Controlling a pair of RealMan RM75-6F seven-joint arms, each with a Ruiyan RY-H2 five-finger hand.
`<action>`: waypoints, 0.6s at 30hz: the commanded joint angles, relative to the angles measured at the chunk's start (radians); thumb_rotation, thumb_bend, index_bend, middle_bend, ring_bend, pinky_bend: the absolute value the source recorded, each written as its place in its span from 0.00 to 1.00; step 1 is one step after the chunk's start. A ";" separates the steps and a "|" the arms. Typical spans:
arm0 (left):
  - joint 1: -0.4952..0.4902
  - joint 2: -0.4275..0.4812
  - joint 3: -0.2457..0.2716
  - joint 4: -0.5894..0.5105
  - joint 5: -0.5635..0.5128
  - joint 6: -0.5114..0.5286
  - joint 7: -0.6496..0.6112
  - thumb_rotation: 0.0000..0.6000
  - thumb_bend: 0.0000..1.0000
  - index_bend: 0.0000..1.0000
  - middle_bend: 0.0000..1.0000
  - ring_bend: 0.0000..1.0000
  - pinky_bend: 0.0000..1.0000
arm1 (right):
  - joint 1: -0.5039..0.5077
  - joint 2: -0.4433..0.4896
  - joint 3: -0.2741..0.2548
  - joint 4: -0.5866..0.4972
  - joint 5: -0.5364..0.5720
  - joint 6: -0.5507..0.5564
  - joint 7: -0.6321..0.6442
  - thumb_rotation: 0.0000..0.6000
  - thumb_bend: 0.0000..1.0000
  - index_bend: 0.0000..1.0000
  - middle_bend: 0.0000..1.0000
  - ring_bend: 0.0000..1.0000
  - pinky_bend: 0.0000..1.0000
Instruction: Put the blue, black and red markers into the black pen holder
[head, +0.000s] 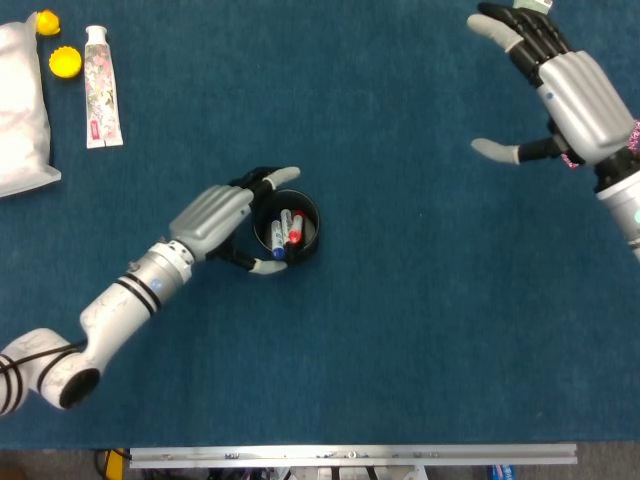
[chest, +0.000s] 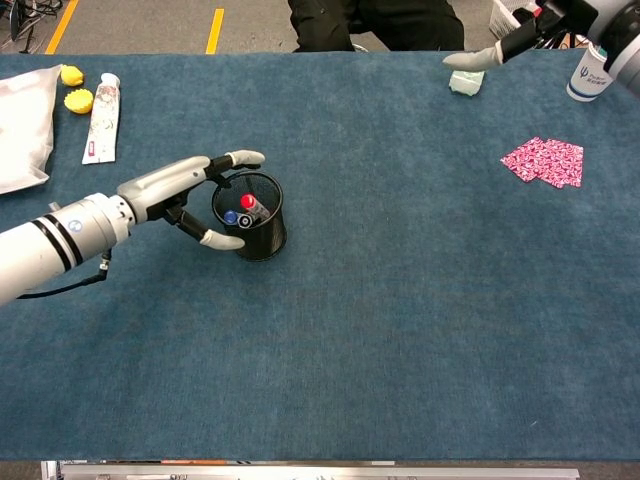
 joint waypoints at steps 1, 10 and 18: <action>0.015 0.053 0.007 -0.035 0.000 0.022 0.039 0.88 0.14 0.00 0.07 0.05 0.17 | -0.022 0.012 -0.014 0.012 -0.001 0.023 -0.045 1.00 0.14 0.12 0.07 0.00 0.00; 0.104 0.205 -0.010 -0.117 -0.044 0.165 0.156 1.00 0.14 0.00 0.10 0.06 0.17 | -0.130 0.055 -0.086 0.015 -0.007 0.108 -0.162 1.00 0.30 0.21 0.13 0.00 0.00; 0.225 0.274 -0.008 -0.185 -0.108 0.349 0.446 1.00 0.15 0.00 0.12 0.07 0.17 | -0.246 0.079 -0.144 0.010 -0.007 0.220 -0.298 1.00 0.33 0.22 0.13 0.00 0.00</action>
